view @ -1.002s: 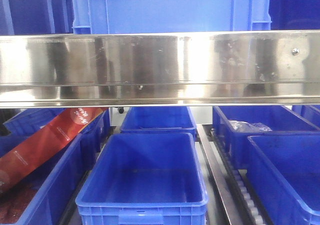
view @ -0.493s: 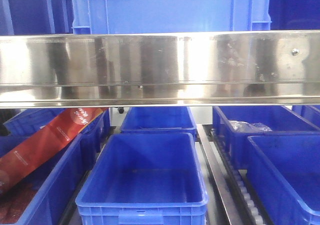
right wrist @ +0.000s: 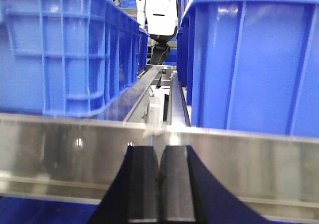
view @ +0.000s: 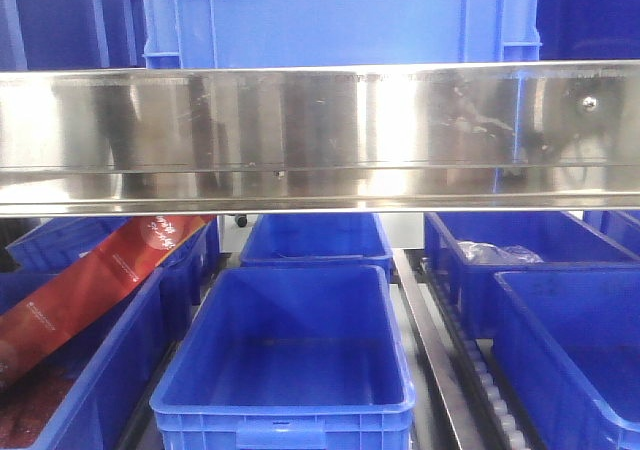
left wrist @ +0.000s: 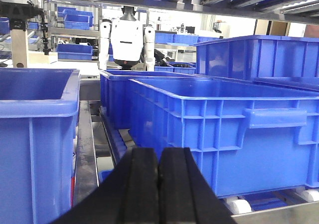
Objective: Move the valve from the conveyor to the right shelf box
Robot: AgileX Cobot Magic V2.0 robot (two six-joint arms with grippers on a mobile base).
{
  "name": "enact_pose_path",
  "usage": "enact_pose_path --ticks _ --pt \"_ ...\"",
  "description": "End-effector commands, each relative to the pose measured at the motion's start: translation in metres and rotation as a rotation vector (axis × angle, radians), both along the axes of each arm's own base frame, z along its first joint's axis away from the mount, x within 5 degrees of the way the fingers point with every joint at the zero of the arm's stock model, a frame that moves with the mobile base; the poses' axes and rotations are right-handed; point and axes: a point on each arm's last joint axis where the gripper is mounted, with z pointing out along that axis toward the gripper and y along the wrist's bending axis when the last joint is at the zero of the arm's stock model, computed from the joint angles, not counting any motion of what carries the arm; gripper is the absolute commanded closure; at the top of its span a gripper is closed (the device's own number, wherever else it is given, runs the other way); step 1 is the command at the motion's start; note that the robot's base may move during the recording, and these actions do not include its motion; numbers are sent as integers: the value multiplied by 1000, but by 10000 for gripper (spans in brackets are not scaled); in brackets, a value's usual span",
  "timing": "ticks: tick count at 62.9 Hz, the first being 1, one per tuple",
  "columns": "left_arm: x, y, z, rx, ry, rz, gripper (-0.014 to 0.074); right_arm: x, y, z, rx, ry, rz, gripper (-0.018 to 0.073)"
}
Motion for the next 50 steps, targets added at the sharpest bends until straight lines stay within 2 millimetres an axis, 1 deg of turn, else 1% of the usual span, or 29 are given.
enact_pose_path --ticks 1,8,12,50 --pt "-1 1 2 -15 -17 5 707 -1 -1 -16 -17 10 -9 723" --pt "-1 1 2 -15 -17 5 707 -1 -1 -15 -15 -12 -9 723" --pt "-1 1 2 -15 -17 5 707 -1 -1 -17 -17 15 -8 723" --pt "-1 1 2 -15 -17 5 707 -1 -1 -17 -17 11 -9 723"
